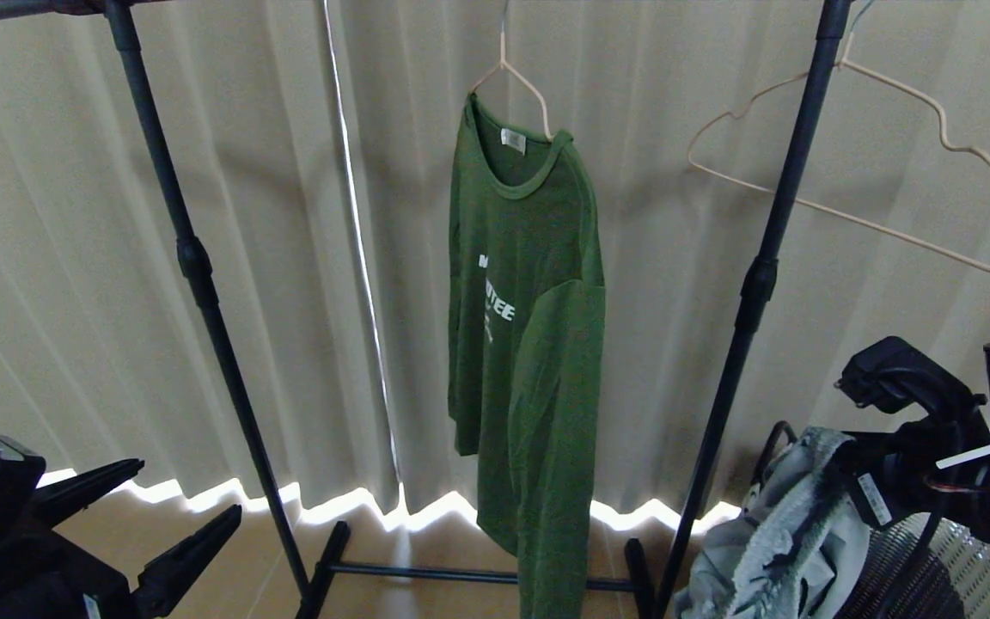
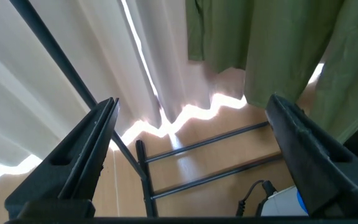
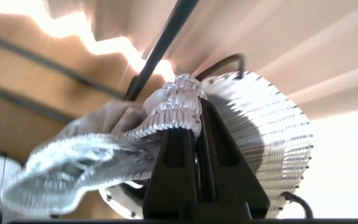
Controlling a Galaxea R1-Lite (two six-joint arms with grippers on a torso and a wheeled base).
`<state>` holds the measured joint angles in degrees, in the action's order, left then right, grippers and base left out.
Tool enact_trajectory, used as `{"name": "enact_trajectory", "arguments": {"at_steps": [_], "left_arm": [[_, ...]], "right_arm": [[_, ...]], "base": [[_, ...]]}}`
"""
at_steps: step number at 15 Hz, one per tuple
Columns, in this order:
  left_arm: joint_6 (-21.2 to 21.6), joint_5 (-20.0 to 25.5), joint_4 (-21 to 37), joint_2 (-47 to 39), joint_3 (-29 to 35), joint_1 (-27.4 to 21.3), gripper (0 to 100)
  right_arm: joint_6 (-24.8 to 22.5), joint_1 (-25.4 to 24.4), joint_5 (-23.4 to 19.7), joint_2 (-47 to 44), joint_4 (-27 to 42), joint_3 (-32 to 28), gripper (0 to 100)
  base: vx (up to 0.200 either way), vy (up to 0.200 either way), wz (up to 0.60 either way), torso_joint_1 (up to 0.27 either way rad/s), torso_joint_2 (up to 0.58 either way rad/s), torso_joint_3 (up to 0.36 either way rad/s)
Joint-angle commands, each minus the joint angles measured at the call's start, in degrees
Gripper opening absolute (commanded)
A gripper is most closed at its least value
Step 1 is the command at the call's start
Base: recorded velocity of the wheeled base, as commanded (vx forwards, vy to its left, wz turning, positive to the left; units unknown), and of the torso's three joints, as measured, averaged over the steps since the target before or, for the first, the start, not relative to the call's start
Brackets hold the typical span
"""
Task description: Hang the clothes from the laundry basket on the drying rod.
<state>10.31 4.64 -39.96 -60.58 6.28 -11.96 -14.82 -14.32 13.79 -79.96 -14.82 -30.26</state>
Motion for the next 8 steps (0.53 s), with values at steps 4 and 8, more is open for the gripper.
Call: {"name": "enact_trajectory", "arguments": {"at_steps": [4,8], "left_arm": [[0.1,0.0,0.0,0.9,0.0,0.0,100],[0.1,0.0,0.0,0.9,0.0,0.0,100]], "right_arm": [[-1.3,0.1,0.0,2.5,0.1,0.2,0],[-1.4,0.1,0.0,3.0,0.1,0.6,0]], "base": [[-0.200,0.000,0.00,0.001,0.01,0.004],[-0.200,0.000,0.00,0.002,0.00,0.005]]}}
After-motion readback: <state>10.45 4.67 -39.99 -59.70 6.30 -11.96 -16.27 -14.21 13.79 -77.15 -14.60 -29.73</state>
